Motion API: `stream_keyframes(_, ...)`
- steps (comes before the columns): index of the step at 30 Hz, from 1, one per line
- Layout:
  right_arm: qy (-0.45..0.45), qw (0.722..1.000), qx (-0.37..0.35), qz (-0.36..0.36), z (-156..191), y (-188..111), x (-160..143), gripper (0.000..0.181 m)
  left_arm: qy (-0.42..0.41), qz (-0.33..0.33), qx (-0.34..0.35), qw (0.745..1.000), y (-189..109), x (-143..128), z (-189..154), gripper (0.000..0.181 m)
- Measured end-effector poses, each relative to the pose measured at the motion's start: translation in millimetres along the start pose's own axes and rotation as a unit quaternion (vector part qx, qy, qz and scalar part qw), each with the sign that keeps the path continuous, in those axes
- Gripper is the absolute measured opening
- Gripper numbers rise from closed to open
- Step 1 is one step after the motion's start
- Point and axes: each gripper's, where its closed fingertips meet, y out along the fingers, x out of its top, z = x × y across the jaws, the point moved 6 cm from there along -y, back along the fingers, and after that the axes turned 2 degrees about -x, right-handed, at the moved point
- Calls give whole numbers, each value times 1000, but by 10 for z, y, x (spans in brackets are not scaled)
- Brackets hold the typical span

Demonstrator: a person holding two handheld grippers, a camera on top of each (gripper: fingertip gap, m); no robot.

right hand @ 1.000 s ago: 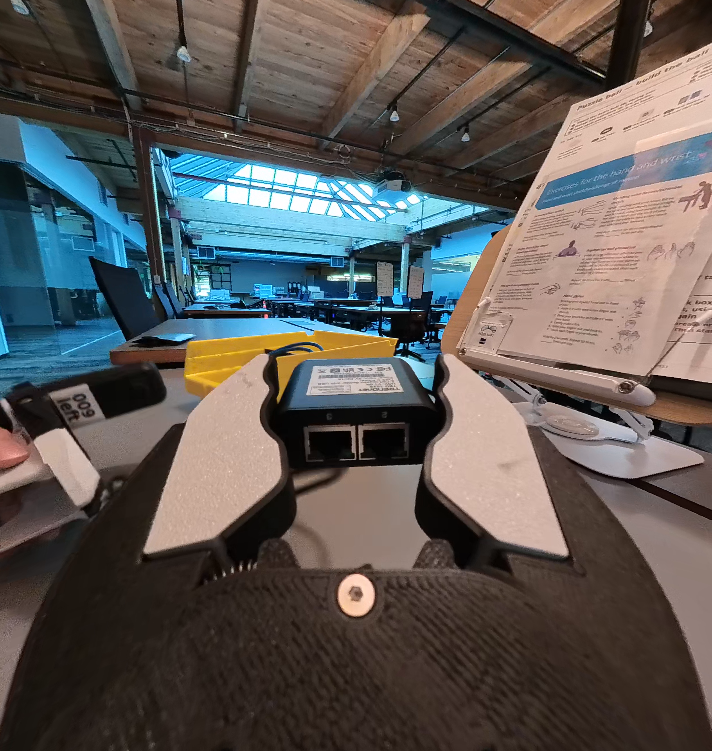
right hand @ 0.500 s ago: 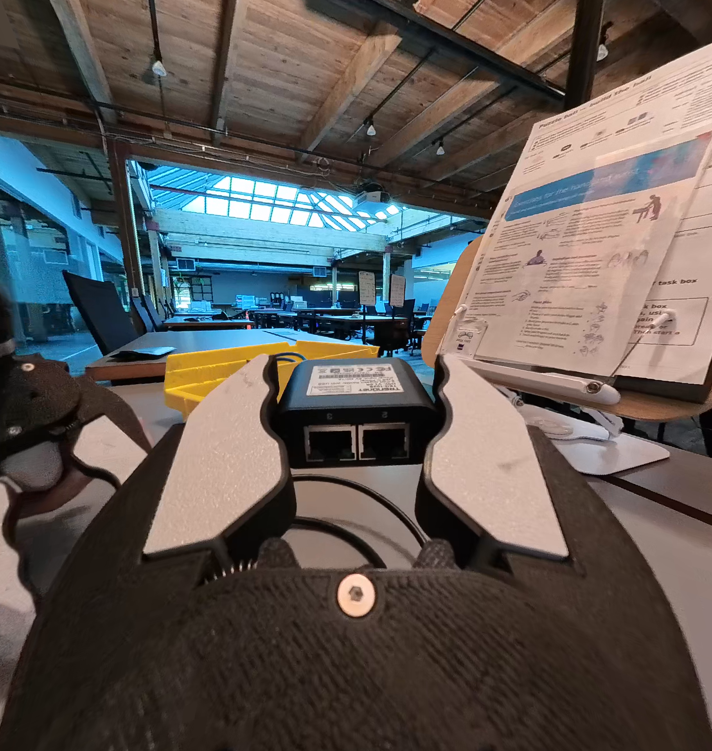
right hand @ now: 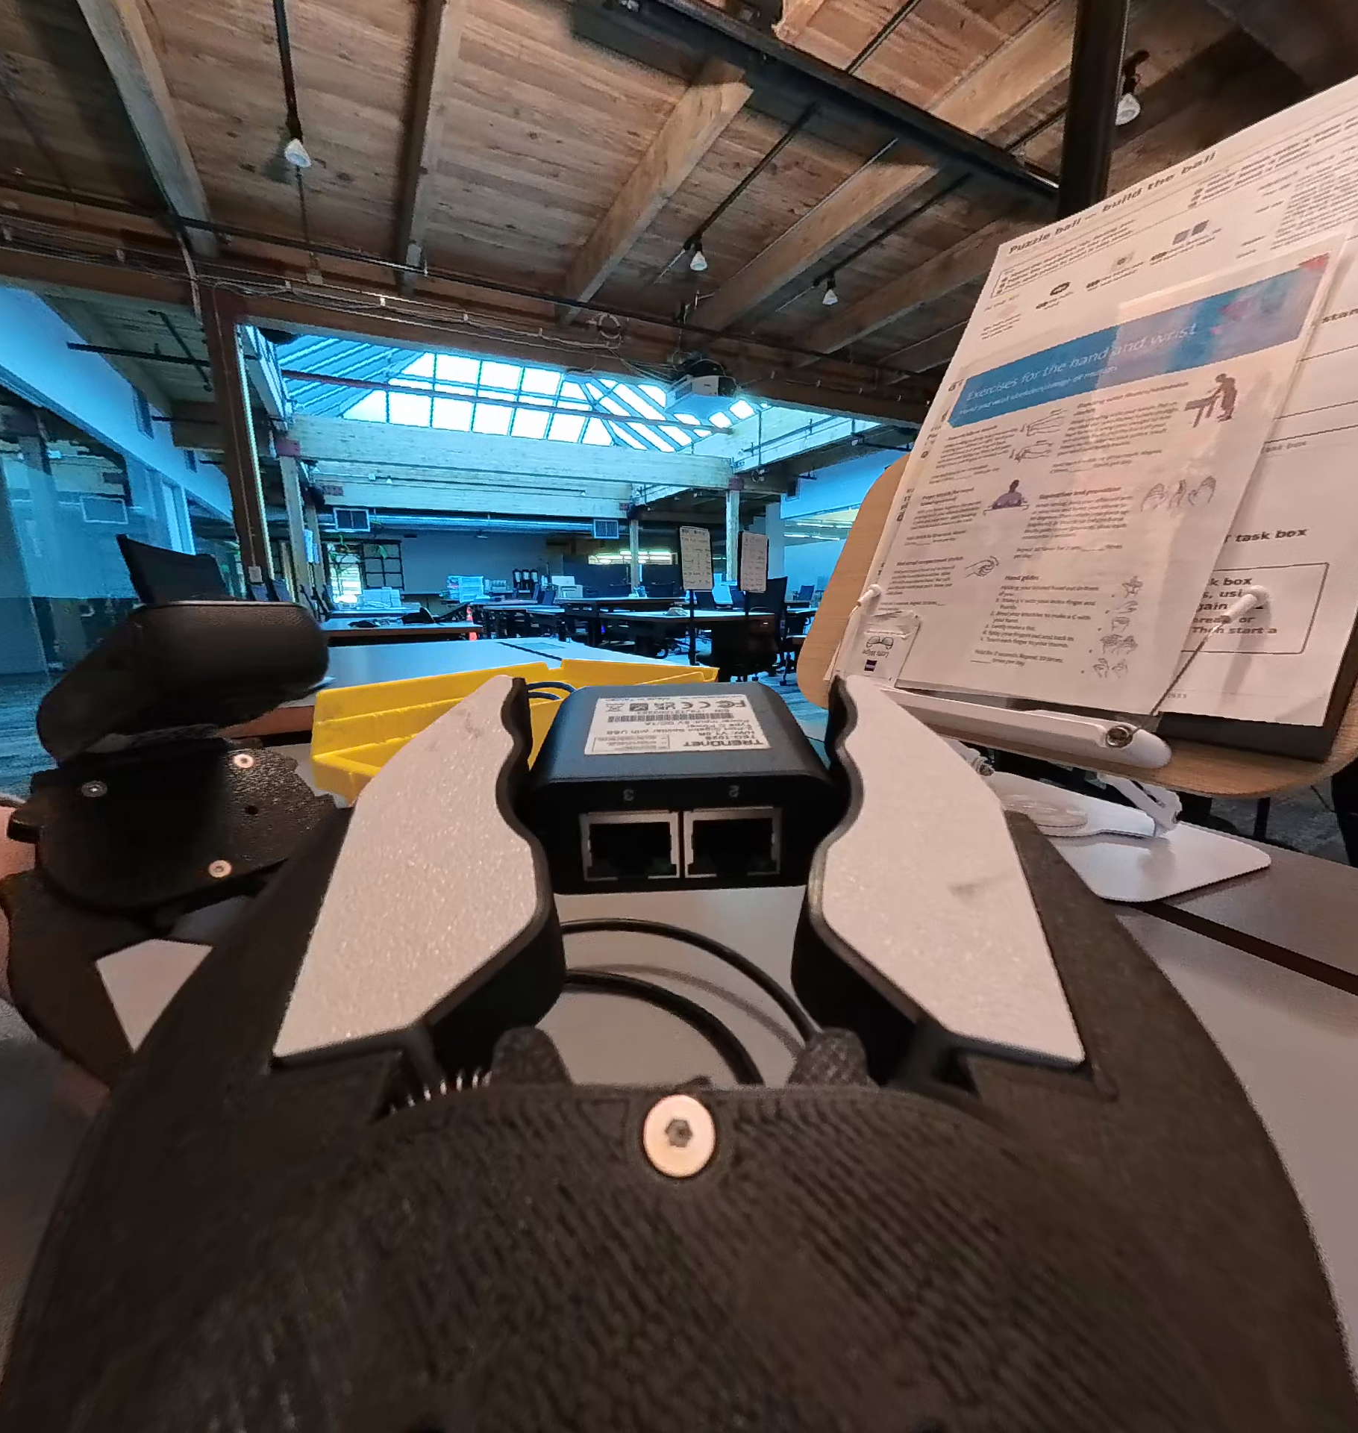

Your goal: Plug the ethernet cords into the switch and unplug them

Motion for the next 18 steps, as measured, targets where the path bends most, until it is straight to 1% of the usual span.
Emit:
stream_keyframes(3, -3, 1000, -5, -1, -14, -8, 10, 74, 24, 6, 1, 1000, -46, -45, -32, 13)
stream_keyframes(5, -8, 1000, -13, -6, -31, -23, 32, 73, 26, 29, -6, 999, -115, -77, -68, 12)
stream_keyframes(7, -11, 1000, -18, -11, -45, -33, 60, 74, -8, 31, -47, 998, -266, -51, -131, 12)
stream_keyframes(9, -10, 1000, -24, -17, -59, -44, 79, 74, -76, 6, -128, 989, -538, 63, -211, 12)
stream_keyframes(10, -10, 999, -26, -19, -63, -47, 85, 74, -119, -10, -183, 976, -718, 145, -251, 12)
stream_keyframes(11, -10, 999, -27, -20, -68, -49, 87, 74, -162, -26, -240, 957, -919, 232, -284, 12)
stream_keyframes(13, -7, 999, -26, -23, -65, -49, 93, 74, -230, -53, -345, 908, -1323, 383, -305, 11)
stream_keyframes(15, 1, 999, -20, -27, -61, -45, 95, 74, -268, -95, -431, 856, -1643, 507, -258, 11)
stream_keyframes(16, 5, 999, -20, -30, -63, -43, 97, 74, -284, -113, -454, 837, -1729, 547, -191, 11)
stream_keyframes(18, 7, 999, -19, -30, -64, -40, 96, 74, -324, -128, -458, 818, -1722, 567, 44, 8)
